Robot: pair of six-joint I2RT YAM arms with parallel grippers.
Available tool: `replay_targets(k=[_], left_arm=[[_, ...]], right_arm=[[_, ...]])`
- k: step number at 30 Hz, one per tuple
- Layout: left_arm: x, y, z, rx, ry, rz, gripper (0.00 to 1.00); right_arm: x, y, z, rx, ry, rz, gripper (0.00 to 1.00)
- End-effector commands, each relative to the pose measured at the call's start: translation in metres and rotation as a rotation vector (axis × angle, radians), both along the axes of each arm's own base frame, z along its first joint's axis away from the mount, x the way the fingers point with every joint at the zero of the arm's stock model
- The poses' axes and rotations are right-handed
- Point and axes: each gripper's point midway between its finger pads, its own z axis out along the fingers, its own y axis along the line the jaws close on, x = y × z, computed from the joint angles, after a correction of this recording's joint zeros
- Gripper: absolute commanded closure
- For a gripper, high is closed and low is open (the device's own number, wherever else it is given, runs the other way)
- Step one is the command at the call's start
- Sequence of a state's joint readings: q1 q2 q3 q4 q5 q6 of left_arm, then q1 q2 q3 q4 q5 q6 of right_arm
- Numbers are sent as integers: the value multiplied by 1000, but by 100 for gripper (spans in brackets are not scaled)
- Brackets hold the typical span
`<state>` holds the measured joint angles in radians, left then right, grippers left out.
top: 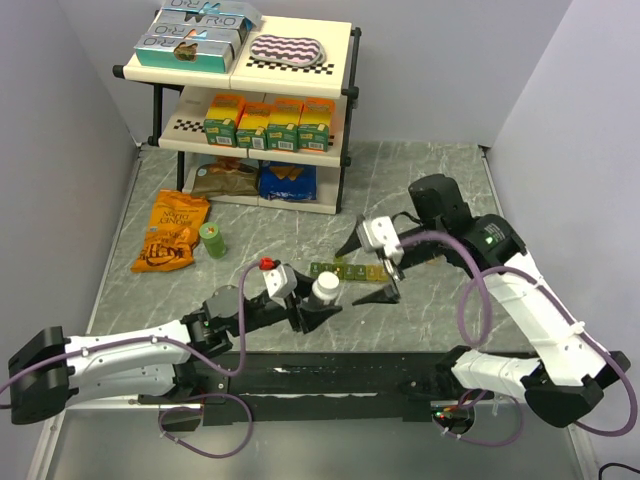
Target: Sort the pills into containers
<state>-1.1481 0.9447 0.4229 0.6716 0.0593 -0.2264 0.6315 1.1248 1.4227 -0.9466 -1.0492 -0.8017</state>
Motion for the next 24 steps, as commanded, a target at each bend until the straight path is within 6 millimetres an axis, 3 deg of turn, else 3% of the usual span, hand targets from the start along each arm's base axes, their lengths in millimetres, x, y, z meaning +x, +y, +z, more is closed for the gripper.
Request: replay_targets(k=[1,3,4,7,11,15,20,24], left_arm=[[-42,3,13,-27,-87,-217,99],[-50,6,15,-17,-119,-257,99],[-51,6,14,-1,-118,-266,99],[-58,6,18,9,-131,-301,99],[-63,1,13,34,-117,-345,99],[-61,-4,9,53,-110,-353,99],[-59,-7,11,58,-121,-347,99],[-59,-8,13,49,-122,-348,99]], right_arm=[[-34,-27,-5,8,-238,236,0],[-40,-25,-5,15,-228,301,0],[-54,-26,-6,22,-147,336,0],[-63,-17,-16,6,-30,397,2],[-60,-5,-19,34,-12,393,4],[-70,0,-26,-6,47,411,9],[-80,2,-40,-73,109,441,23],[-72,9,-47,-94,79,410,31]])
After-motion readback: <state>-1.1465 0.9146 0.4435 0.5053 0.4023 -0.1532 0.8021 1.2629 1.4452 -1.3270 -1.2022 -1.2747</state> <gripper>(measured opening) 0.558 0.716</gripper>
